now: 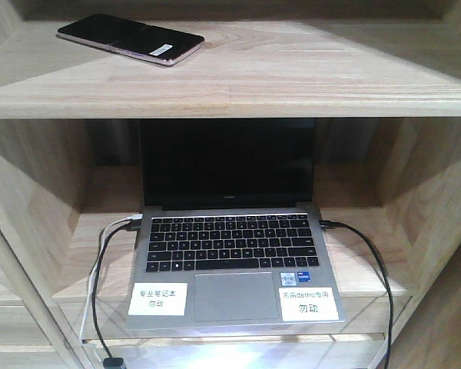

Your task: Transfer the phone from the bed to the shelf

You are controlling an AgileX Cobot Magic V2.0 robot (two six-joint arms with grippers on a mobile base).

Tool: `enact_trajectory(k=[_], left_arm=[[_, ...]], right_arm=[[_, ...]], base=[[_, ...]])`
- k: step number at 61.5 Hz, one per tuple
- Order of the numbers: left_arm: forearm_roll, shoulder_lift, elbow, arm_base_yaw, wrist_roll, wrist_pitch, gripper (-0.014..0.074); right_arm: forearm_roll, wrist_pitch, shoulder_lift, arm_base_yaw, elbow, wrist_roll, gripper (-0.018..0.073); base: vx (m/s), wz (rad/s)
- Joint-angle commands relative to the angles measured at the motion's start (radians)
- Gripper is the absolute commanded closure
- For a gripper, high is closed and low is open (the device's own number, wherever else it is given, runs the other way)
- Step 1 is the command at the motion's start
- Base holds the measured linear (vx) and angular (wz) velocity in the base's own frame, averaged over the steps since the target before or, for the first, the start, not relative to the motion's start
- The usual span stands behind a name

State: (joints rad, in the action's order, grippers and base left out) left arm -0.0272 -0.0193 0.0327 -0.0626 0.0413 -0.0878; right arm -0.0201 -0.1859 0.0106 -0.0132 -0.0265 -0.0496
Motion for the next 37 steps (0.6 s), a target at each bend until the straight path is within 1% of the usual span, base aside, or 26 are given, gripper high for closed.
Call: enact_trajectory(k=[1,8,21,37], left_arm=[[-0.010,-0.006,-0.025,0.006,-0.009,0.072,0.0595],[-0.010,-0.006,-0.025,0.006,-0.009,0.072,0.0595],[-0.010,-0.006,-0.025,0.006,-0.009,0.072,0.0595],[-0.010,-0.006,-0.025,0.006,-0.009,0.072,0.0595]], right_arm=[[0.007,0.075,0.014,0.007,-0.010,0.000,0.0565],[0.005,0.092,0.014,0.007,-0.010,0.001,0.0565],[0.004,0.196,0.014,0.007,-0.010,0.011,0.0565],[0.004,0.199,0.014,0.007,-0.010,0.011,0.0565]], base=[[0.00,0.00],[0.00,0.00],[0.00,0.00],[0.00,0.00]])
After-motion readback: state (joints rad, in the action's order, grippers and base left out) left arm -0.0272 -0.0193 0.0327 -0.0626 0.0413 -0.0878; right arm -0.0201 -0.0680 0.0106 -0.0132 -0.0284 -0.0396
